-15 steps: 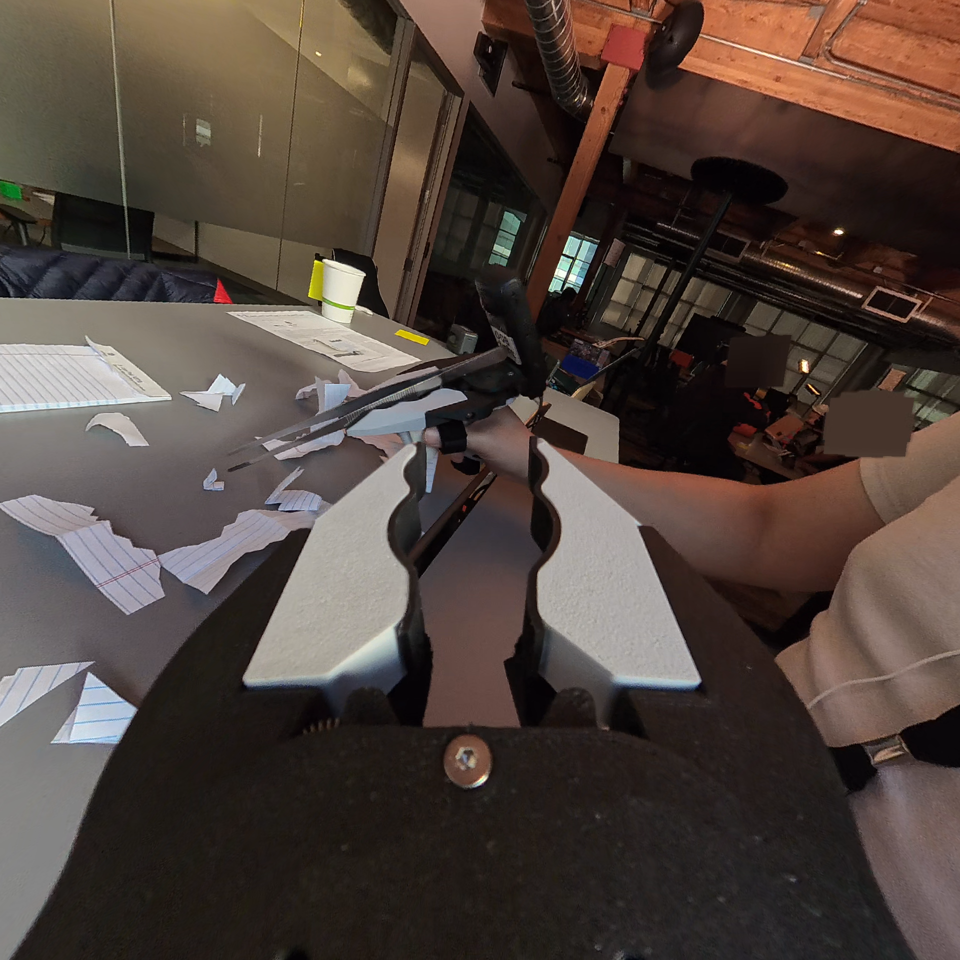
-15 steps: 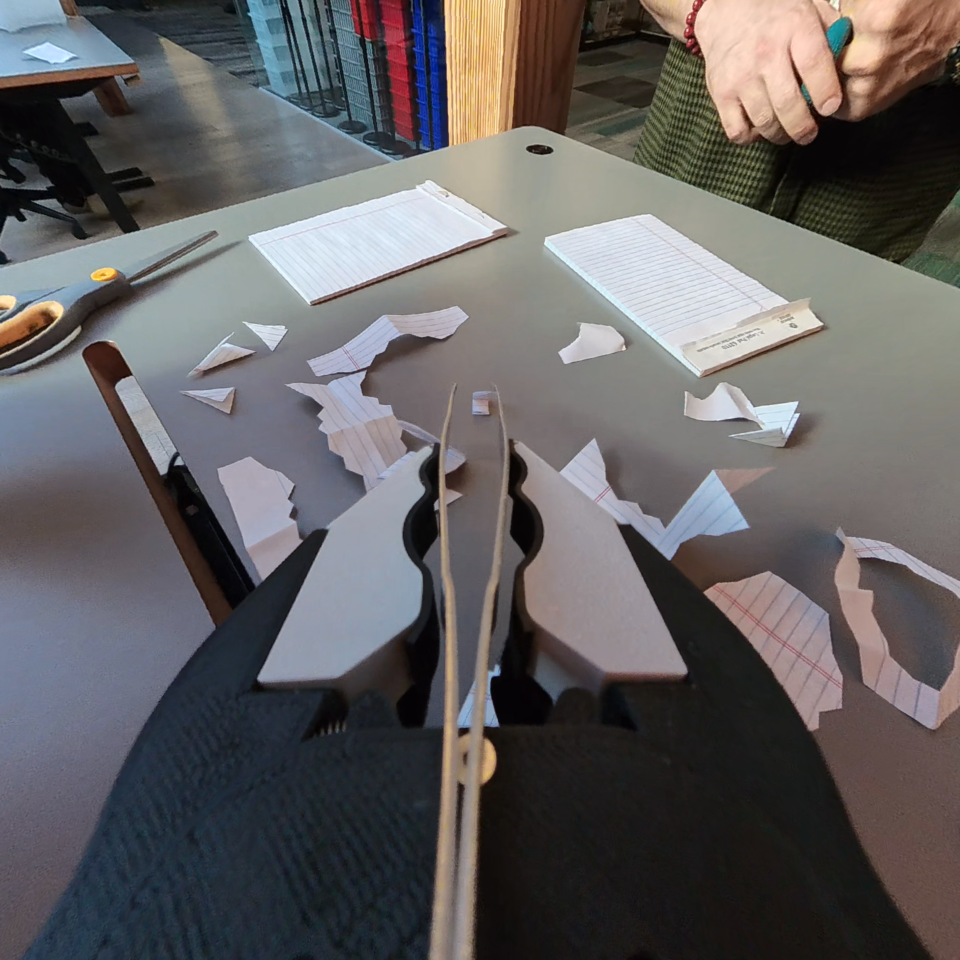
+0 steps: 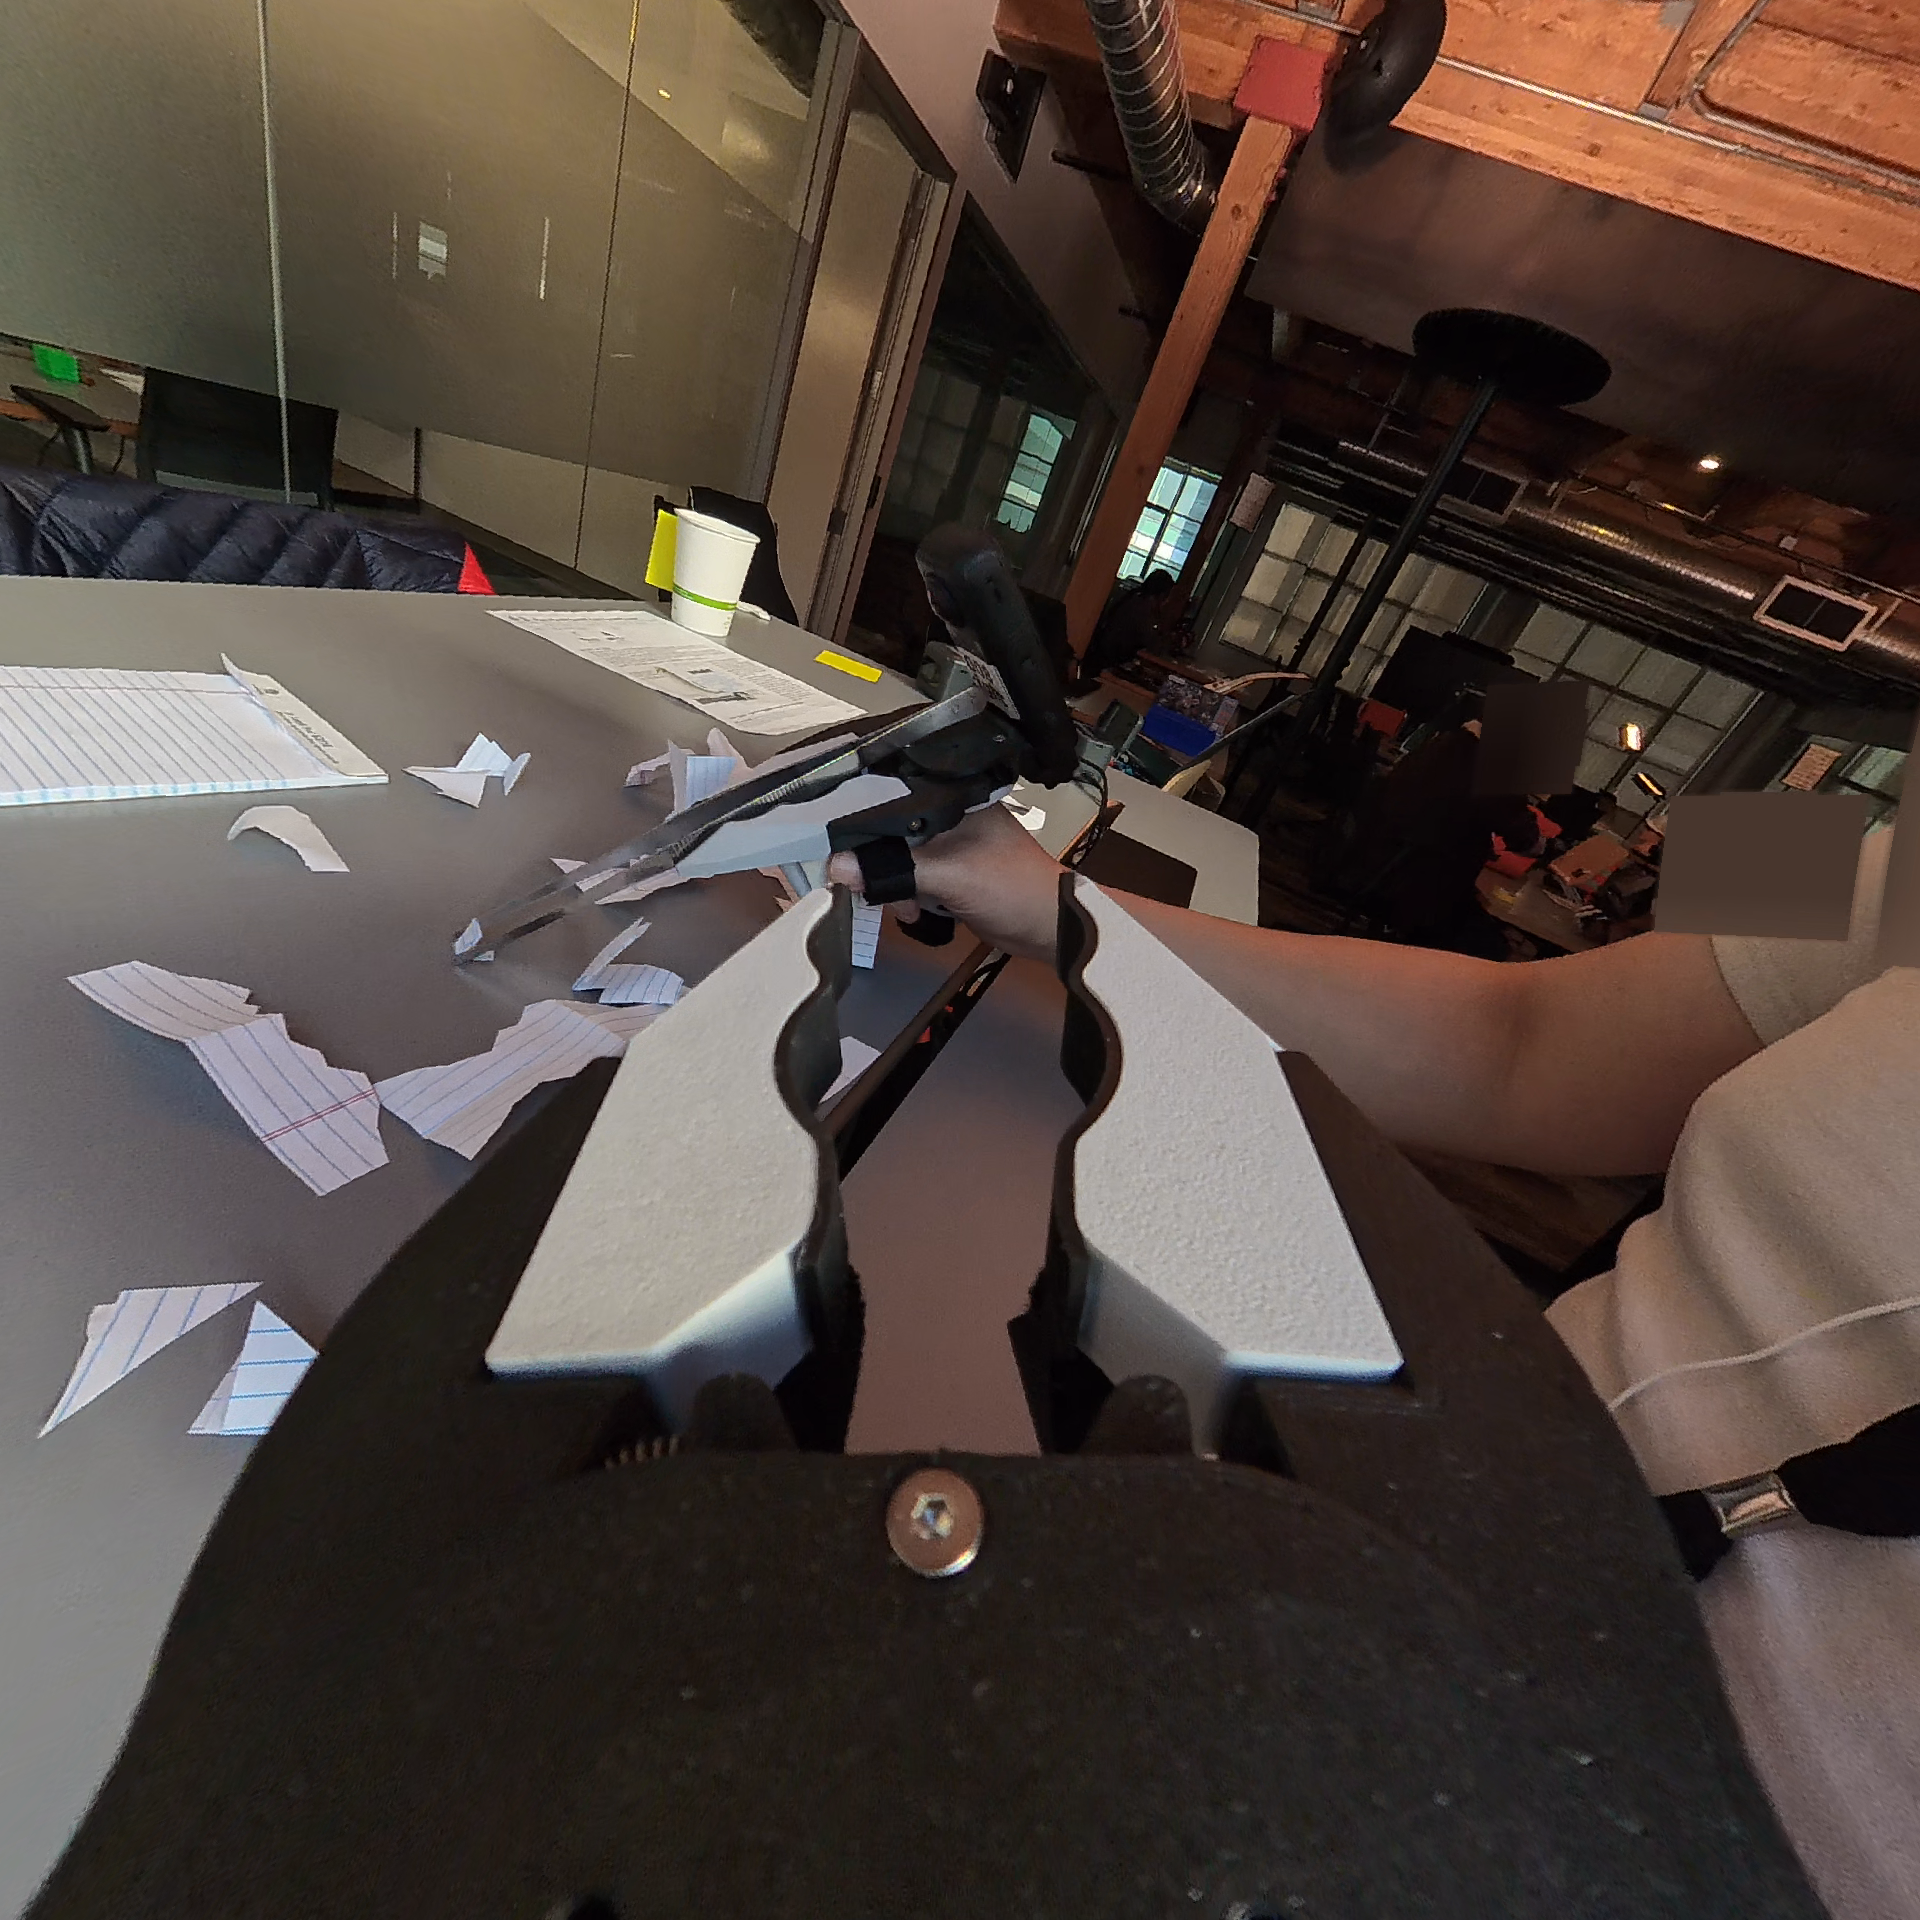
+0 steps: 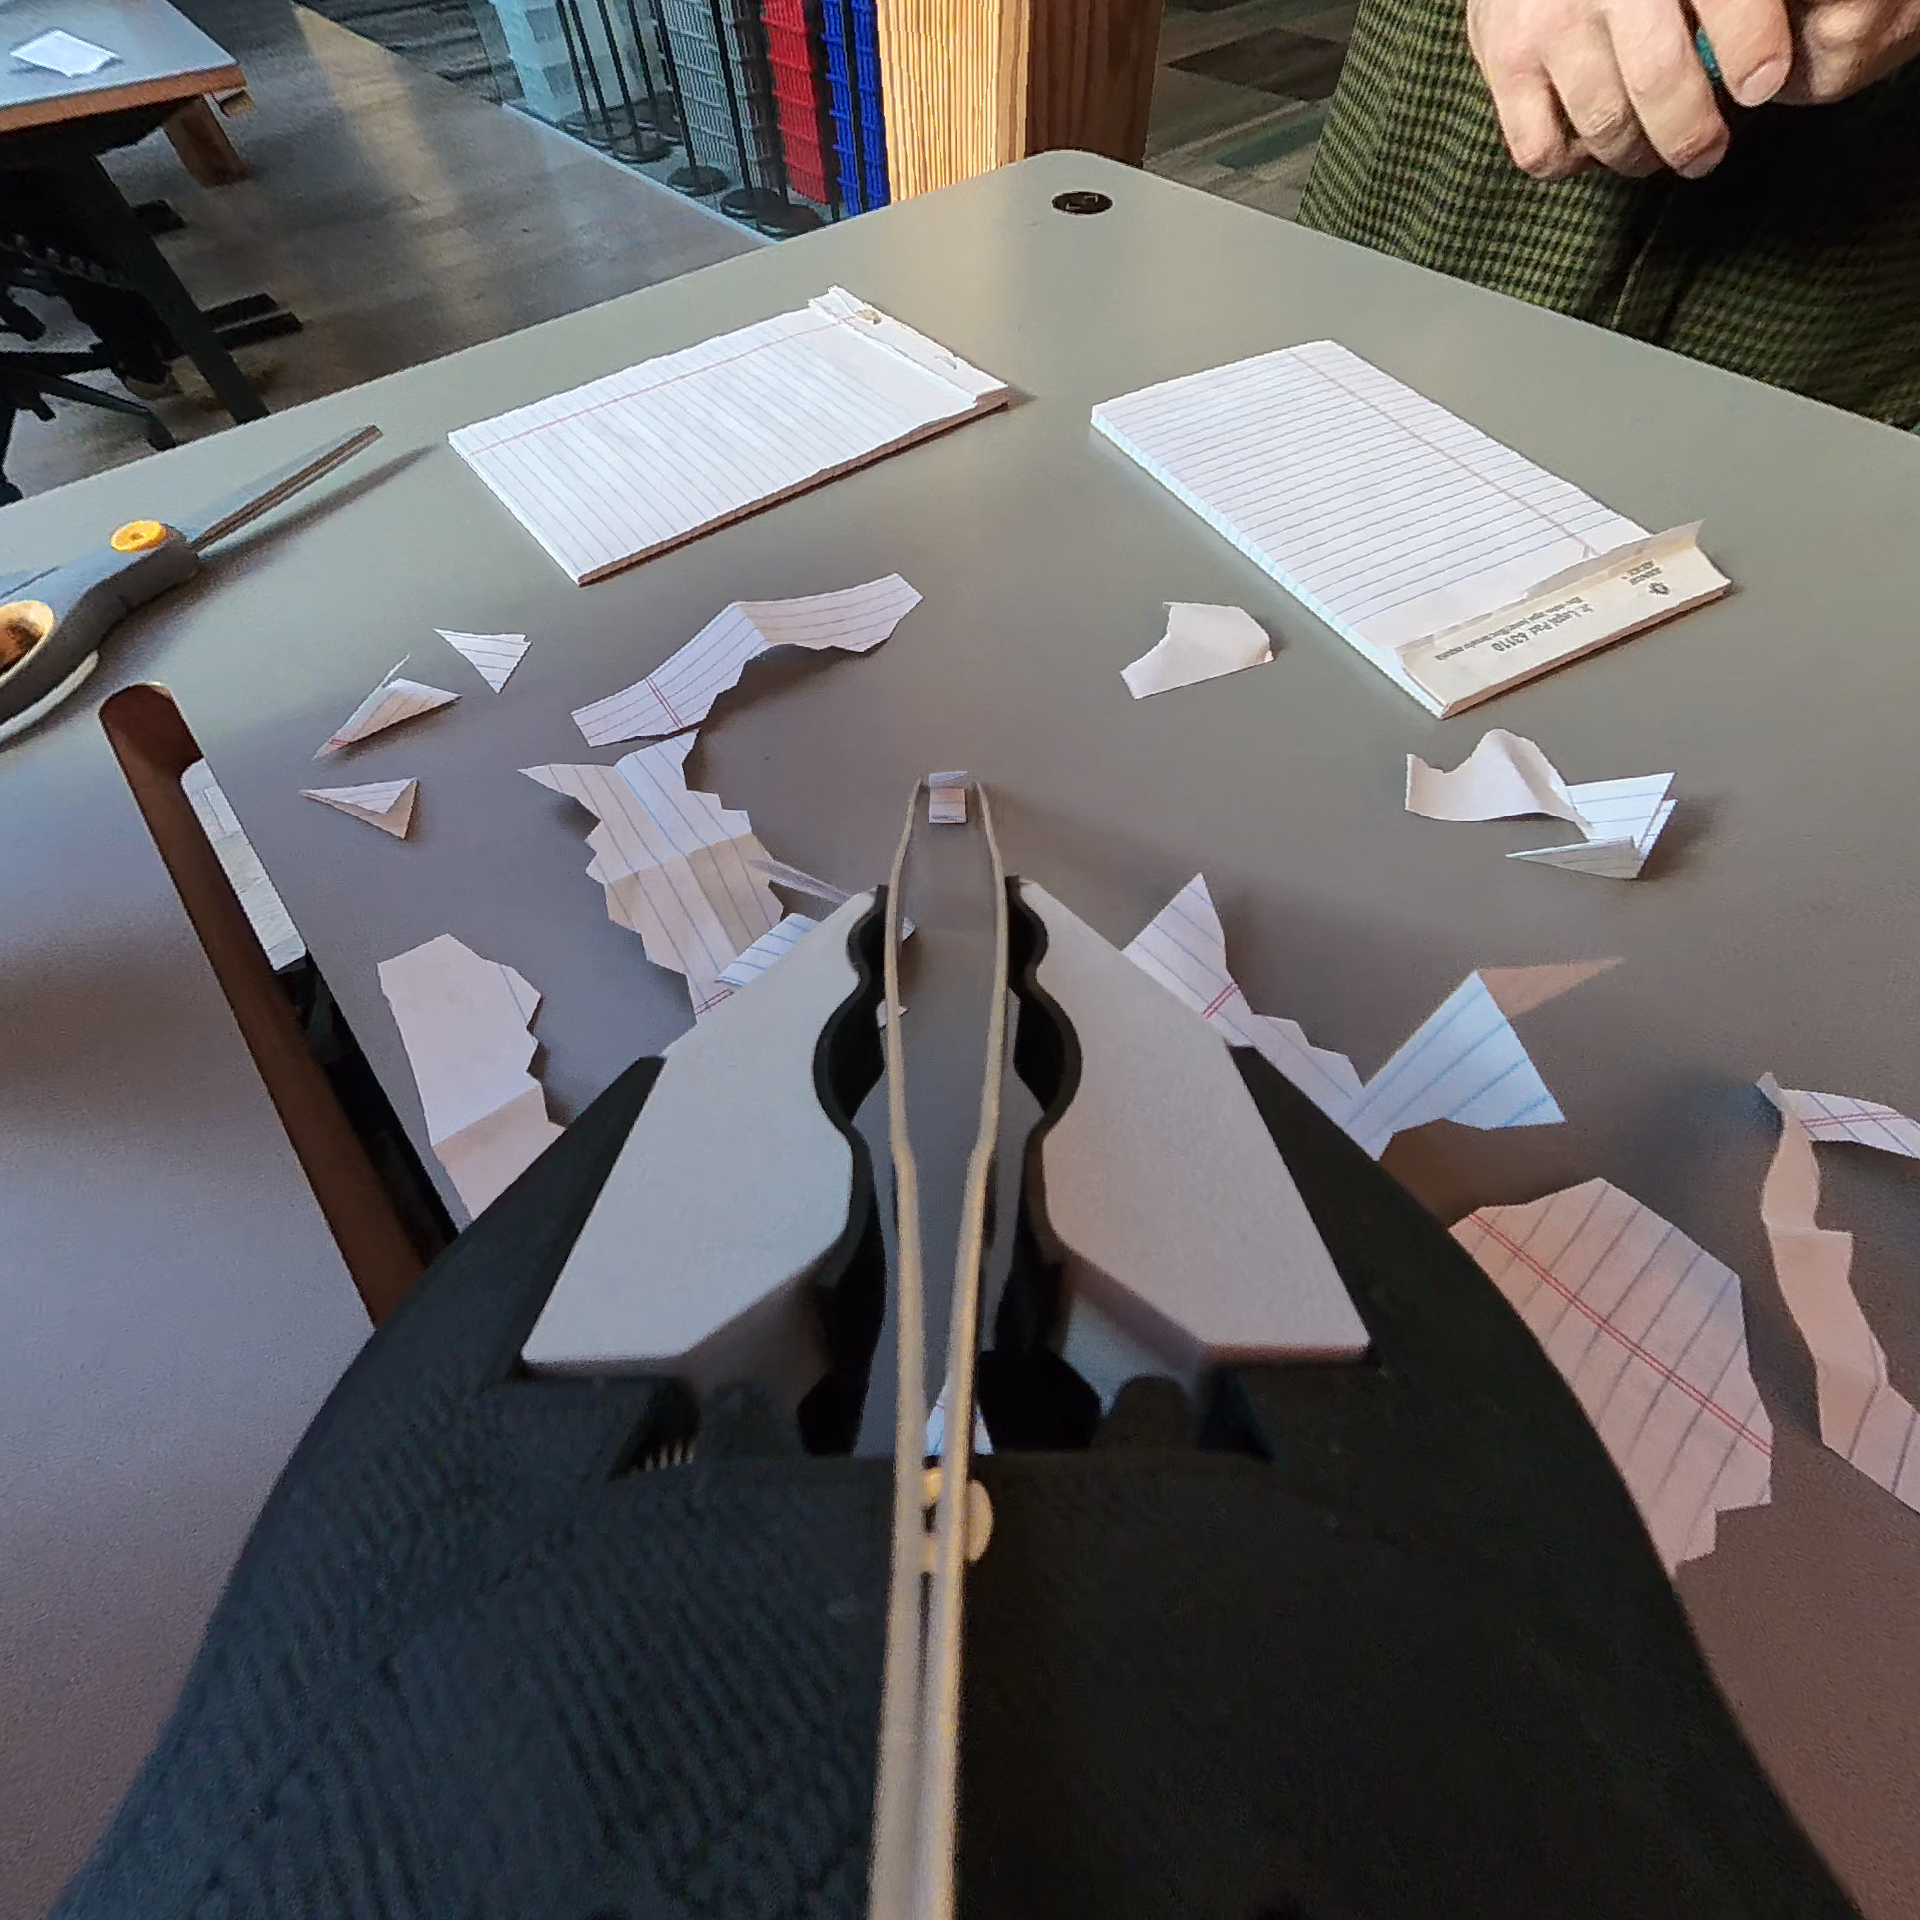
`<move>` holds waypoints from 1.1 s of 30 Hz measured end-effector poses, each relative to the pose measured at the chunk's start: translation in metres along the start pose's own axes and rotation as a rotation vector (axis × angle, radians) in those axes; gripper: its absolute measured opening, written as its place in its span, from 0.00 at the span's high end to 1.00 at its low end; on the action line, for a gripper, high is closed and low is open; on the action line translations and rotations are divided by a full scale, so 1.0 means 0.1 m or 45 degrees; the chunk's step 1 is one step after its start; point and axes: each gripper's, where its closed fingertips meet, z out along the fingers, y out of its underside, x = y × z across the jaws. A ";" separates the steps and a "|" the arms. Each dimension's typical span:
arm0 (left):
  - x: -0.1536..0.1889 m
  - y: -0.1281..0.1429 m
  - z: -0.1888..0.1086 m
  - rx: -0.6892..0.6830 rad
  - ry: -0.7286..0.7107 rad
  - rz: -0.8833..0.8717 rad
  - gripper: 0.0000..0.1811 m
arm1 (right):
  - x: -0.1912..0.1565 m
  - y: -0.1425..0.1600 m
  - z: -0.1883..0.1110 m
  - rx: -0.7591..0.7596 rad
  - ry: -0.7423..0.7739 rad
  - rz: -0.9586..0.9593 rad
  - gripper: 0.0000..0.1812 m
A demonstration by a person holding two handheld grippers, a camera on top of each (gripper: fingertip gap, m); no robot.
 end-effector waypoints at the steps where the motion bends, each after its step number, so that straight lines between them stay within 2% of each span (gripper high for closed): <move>1: -0.01 0.00 0.00 0.002 0.000 -0.004 0.79 | -0.01 -0.01 0.00 0.000 -0.004 0.005 0.90; 5: -0.01 0.01 -0.02 0.000 -0.004 -0.008 0.79 | -0.17 -0.43 -0.29 0.180 0.000 -0.074 0.92; 7: -0.03 0.02 -0.03 -0.005 -0.008 -0.009 0.79 | -0.23 -0.53 -0.40 0.200 0.001 -0.126 0.92; 10: -0.05 0.05 -0.01 -0.007 0.008 -0.037 0.79 | -0.20 -0.45 -0.40 0.138 -0.004 -0.151 0.90; 16: -0.01 0.11 0.08 -0.035 0.041 -0.042 0.79 | -0.08 -0.12 -0.22 0.006 0.009 -0.095 0.88; 33: -0.03 0.08 0.04 -0.010 0.031 -0.069 0.79 | 0.00 -0.10 -0.13 0.029 -0.033 -0.044 0.89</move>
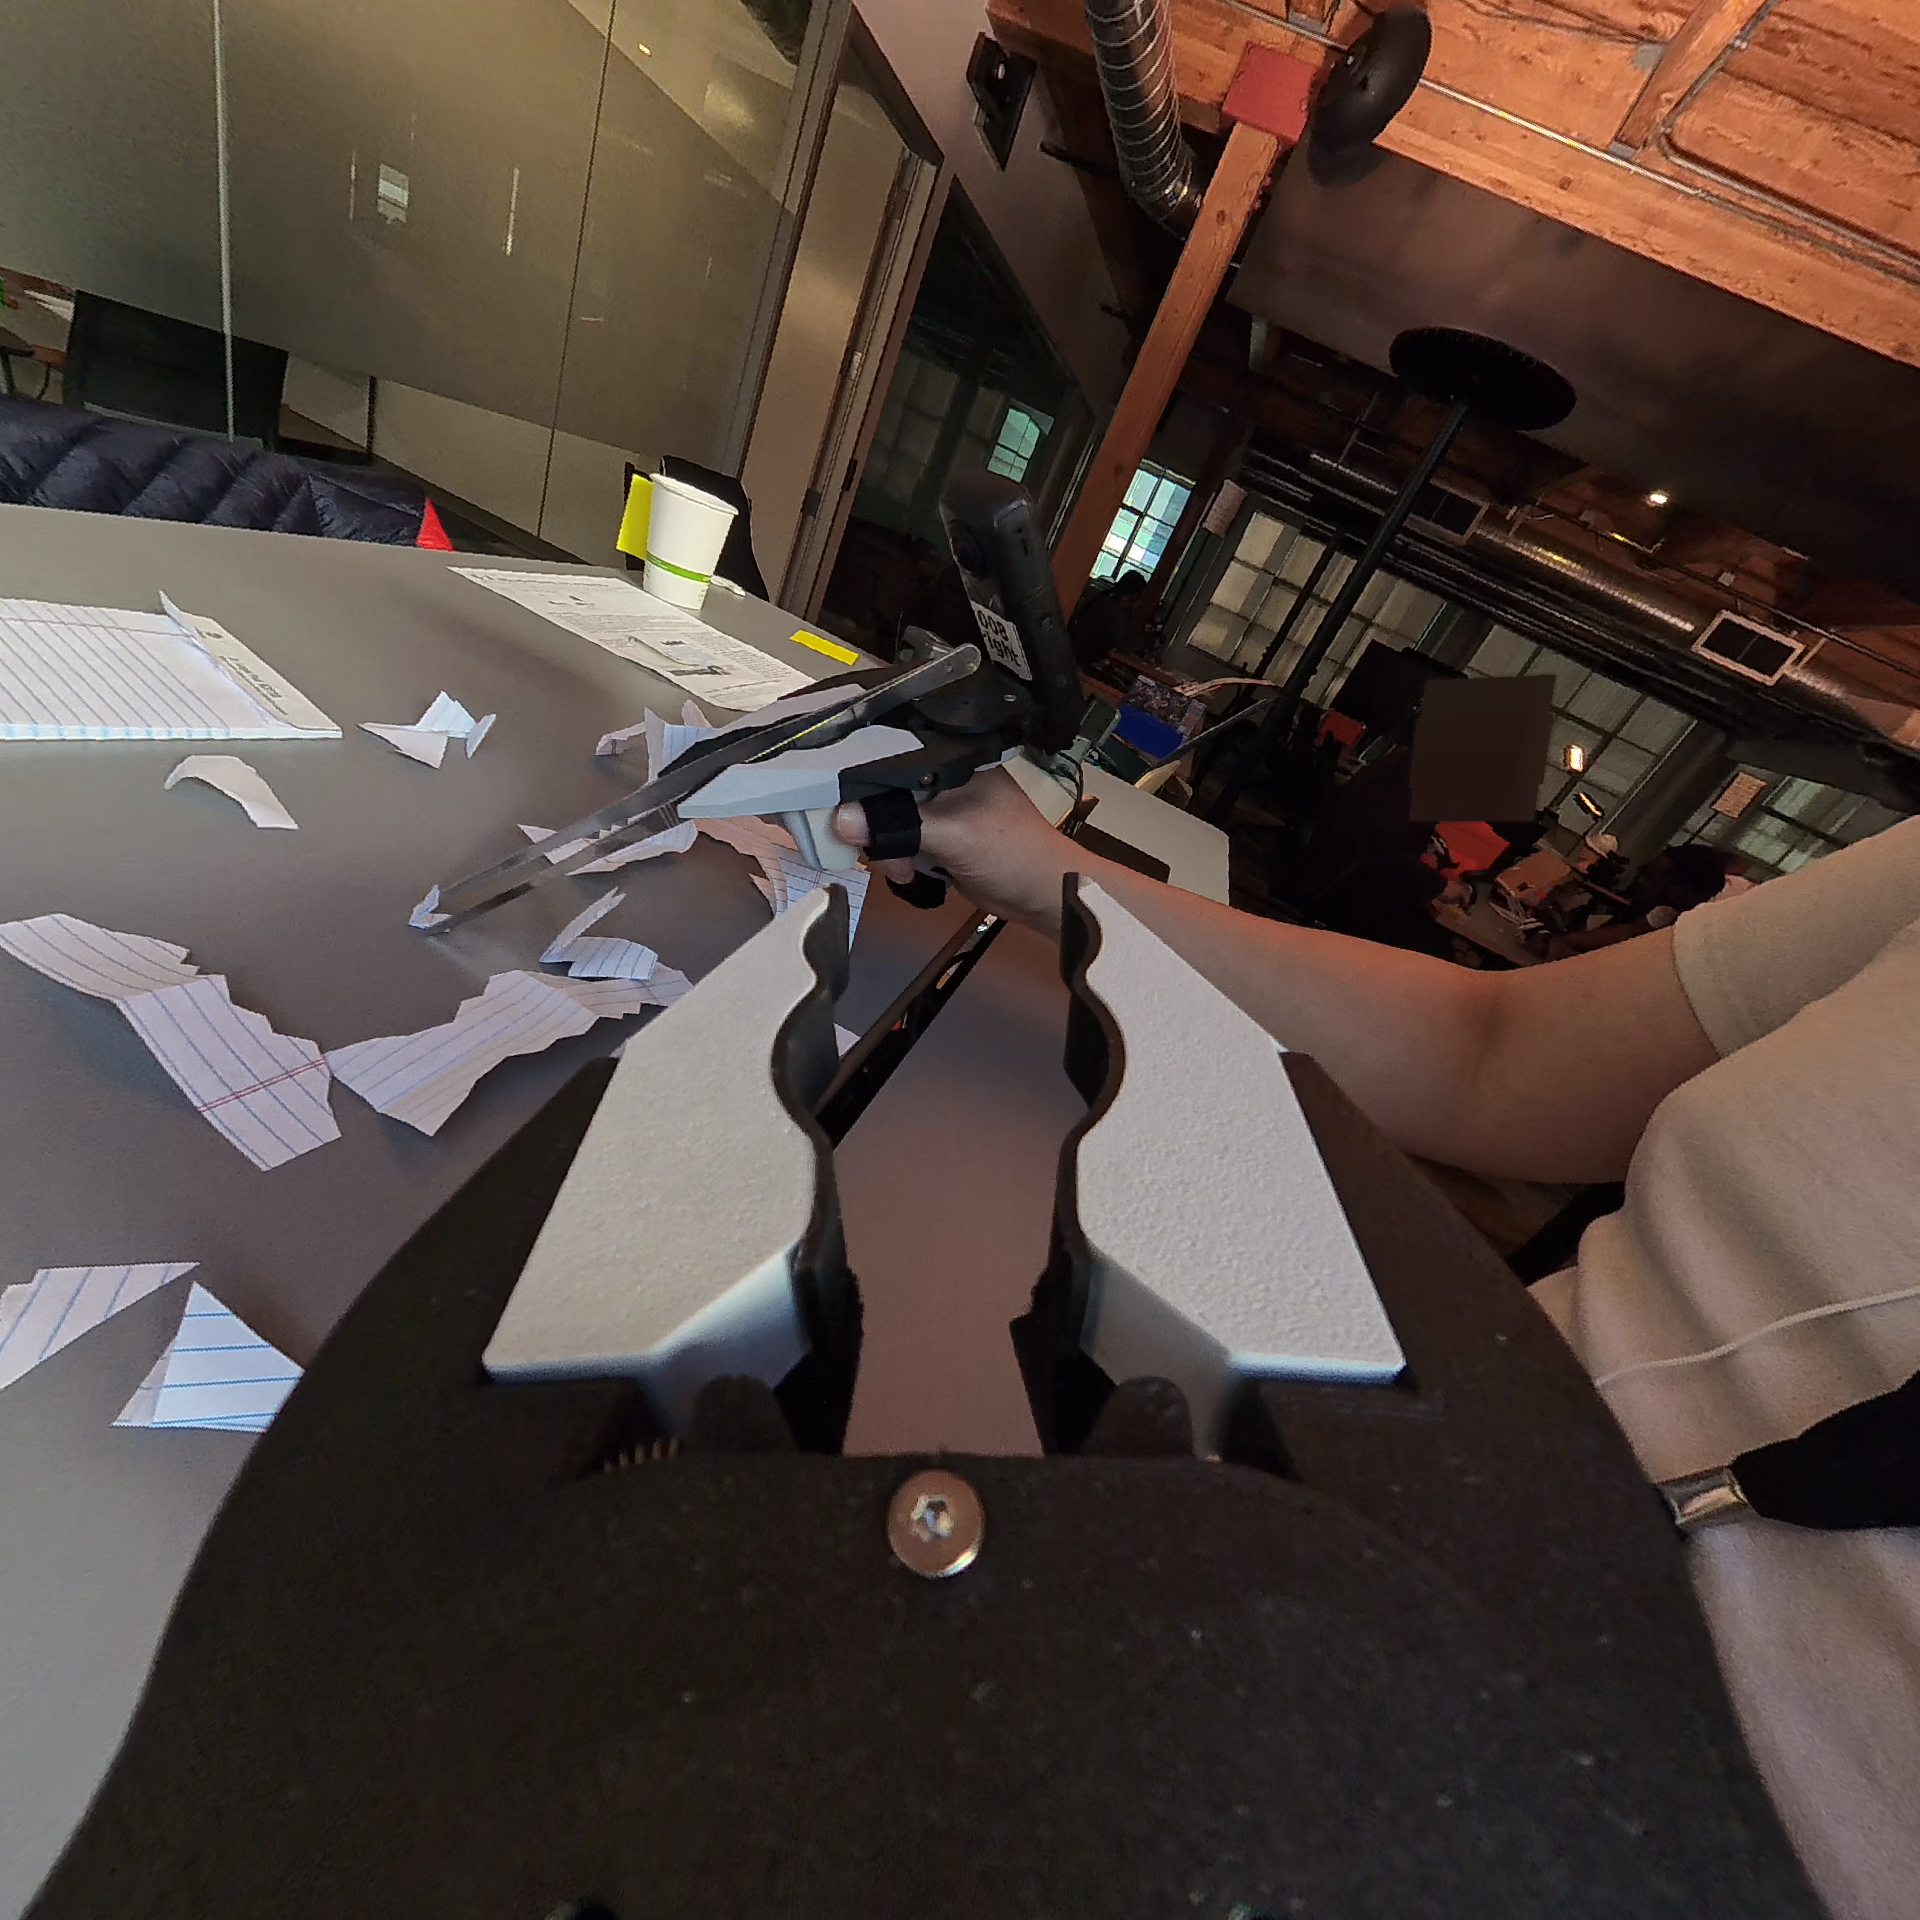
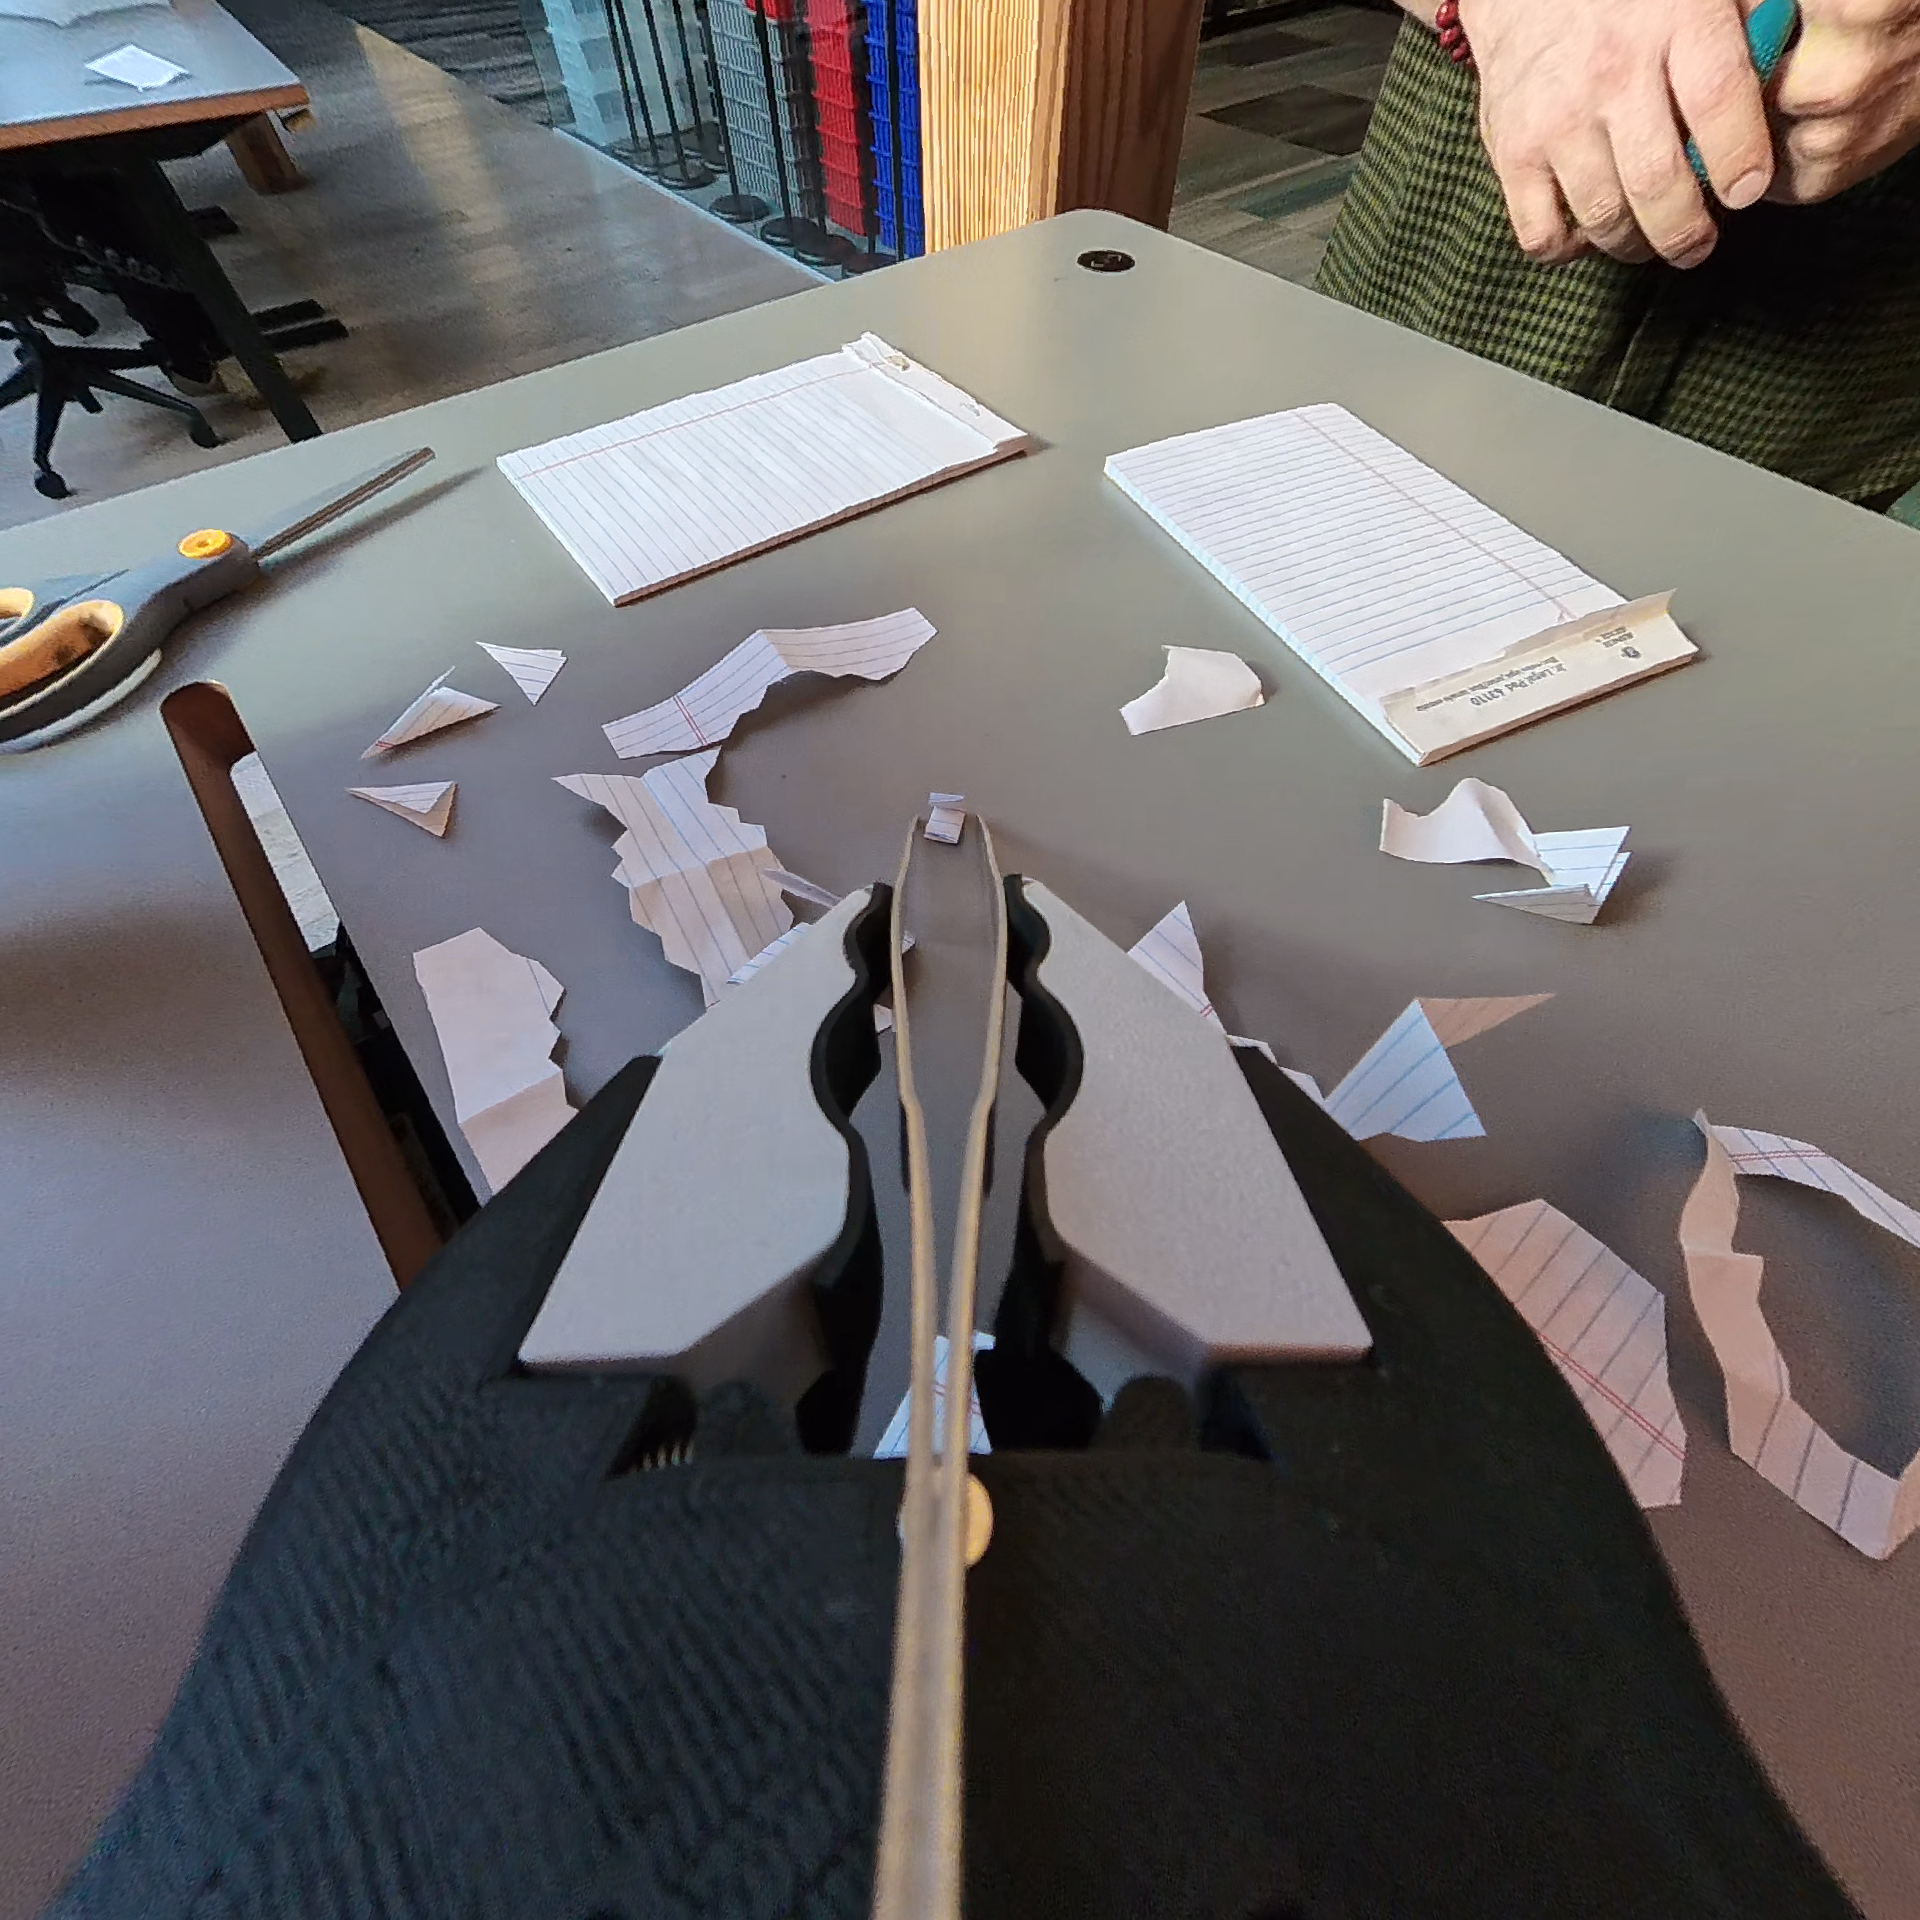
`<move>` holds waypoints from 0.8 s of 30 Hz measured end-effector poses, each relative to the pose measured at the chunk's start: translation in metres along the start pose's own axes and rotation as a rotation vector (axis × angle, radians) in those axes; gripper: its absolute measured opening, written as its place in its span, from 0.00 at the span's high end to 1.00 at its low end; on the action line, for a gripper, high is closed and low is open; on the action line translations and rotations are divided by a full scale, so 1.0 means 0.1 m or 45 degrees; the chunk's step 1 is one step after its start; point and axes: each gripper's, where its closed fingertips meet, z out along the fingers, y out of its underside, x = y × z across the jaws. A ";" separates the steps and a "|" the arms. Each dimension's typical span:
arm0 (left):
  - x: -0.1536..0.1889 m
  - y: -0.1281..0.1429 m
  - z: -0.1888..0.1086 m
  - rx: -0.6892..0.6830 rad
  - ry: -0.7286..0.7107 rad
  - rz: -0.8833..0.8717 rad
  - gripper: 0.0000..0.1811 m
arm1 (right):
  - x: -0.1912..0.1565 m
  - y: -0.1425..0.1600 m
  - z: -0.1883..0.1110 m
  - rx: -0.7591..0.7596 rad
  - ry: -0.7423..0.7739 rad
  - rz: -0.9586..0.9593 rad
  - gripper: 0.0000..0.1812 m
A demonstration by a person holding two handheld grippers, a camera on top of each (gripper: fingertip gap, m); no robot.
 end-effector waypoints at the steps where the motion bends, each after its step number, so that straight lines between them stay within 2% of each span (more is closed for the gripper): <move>1: 0.00 -0.01 0.00 0.003 0.001 -0.003 0.79 | 0.00 0.00 0.00 -0.002 -0.004 -0.001 0.88; 15: -0.03 -0.02 0.02 0.026 0.012 -0.037 0.79 | -0.01 0.01 0.00 -0.005 -0.032 -0.019 0.91; 24: -0.02 -0.04 0.03 0.023 0.022 -0.042 0.80 | -0.05 -0.05 -0.01 0.062 -0.014 0.001 0.92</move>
